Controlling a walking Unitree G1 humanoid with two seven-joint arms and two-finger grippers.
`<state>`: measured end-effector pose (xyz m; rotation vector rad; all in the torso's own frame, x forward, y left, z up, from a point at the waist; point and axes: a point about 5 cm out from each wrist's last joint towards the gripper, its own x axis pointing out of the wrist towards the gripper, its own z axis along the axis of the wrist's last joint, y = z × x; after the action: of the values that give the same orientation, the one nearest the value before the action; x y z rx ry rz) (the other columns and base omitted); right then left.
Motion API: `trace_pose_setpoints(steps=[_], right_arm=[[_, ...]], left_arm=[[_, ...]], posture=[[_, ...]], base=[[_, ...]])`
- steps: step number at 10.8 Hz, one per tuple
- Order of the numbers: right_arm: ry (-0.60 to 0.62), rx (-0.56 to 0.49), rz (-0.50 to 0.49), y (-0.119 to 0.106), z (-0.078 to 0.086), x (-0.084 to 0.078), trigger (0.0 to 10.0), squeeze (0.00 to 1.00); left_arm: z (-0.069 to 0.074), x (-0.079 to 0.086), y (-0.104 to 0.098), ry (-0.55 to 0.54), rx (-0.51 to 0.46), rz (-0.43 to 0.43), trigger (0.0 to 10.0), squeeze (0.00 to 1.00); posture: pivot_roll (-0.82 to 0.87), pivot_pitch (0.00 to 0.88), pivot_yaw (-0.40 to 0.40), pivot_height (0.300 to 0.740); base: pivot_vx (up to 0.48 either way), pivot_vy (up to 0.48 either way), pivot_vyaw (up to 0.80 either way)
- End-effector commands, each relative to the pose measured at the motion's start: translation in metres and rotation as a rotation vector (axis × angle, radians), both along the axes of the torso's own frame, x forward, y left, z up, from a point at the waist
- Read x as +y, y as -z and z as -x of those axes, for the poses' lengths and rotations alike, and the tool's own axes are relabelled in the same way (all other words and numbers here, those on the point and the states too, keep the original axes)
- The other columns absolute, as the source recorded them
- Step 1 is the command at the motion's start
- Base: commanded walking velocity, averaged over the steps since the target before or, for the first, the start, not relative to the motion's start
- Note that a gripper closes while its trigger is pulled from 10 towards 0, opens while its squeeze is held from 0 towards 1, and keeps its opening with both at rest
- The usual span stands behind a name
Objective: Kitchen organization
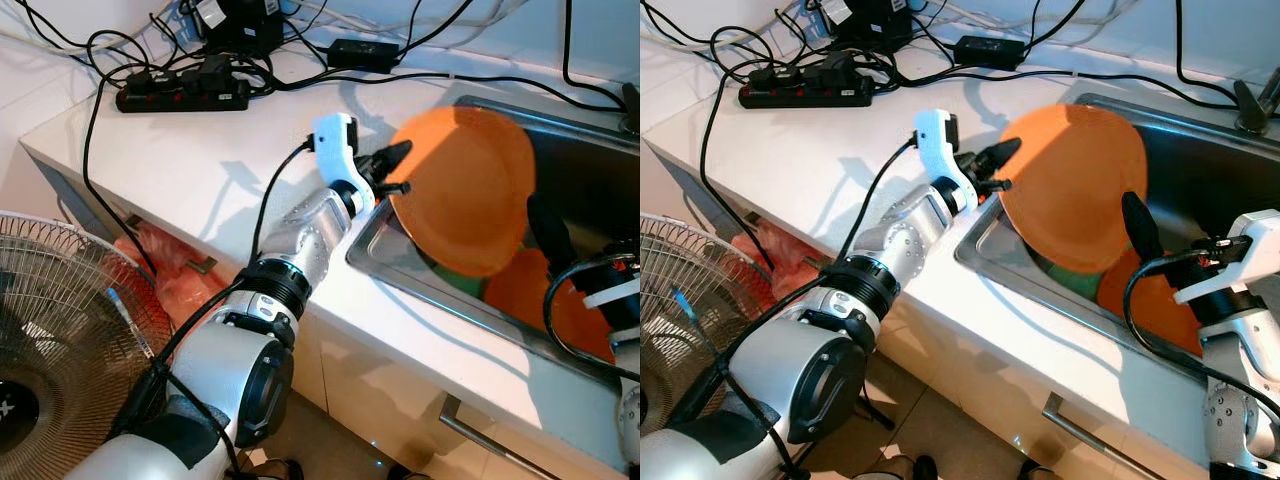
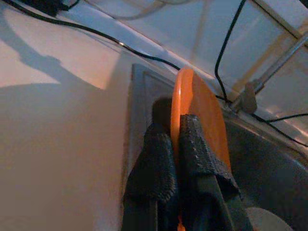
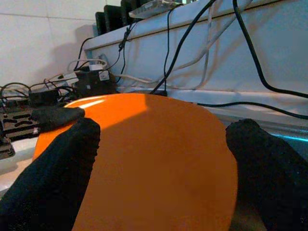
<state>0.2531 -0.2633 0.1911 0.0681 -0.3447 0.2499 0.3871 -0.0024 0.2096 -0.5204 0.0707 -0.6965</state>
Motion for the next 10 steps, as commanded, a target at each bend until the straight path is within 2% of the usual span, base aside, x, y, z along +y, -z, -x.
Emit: trace_pose_setpoints(steps=[1,2,3,6,7,8,10], right_arm=[[0.035,0.063,-0.034,0.017,0.005,-0.004,10.0,0.00],[0.033,0.066,-0.036,0.018,0.005,-0.002,10.0,0.00],[0.030,0.068,-0.039,0.019,0.005,-0.001,10.0,0.00],[0.013,0.073,-0.047,0.021,0.002,0.003,10.0,0.00],[0.002,0.072,-0.051,0.021,0.000,0.005,10.0,0.00],[-0.001,0.073,-0.052,0.021,0.000,0.006,10.0,0.00],[-0.019,0.076,-0.061,0.023,-0.005,0.014,10.0,0.00]], left_arm=[[0.045,-0.092,-0.013,0.245,-0.001,0.068,10.0,0.00],[0.046,-0.093,-0.012,0.255,-0.005,0.063,10.0,0.00],[0.045,-0.092,-0.011,0.256,-0.008,0.059,10.0,1.00],[0.041,-0.085,-0.008,0.244,-0.009,0.050,10.0,1.00],[0.041,-0.084,-0.007,0.237,-0.014,0.042,10.0,0.44],[0.039,-0.082,-0.008,0.227,-0.022,0.036,10.0,0.00],[0.029,-0.063,-0.008,0.150,-0.071,0.000,10.0,0.00]], posture=[[-0.15,0.140,0.153,0.740],[-0.15,0.143,0.155,0.740],[-0.15,0.144,0.155,0.740],[-0.13,0.145,0.152,0.740],[-0.13,0.144,0.152,0.740],[-0.13,0.143,0.150,0.740],[-0.12,0.143,0.149,0.740]], base=[[0.000,0.000,0.00],[0.000,0.000,0.00],[0.000,0.000,0.00],[0.000,0.000,0.00],[0.000,0.000,0.00],[0.000,0.000,0.00],[0.000,0.000,0.00]])
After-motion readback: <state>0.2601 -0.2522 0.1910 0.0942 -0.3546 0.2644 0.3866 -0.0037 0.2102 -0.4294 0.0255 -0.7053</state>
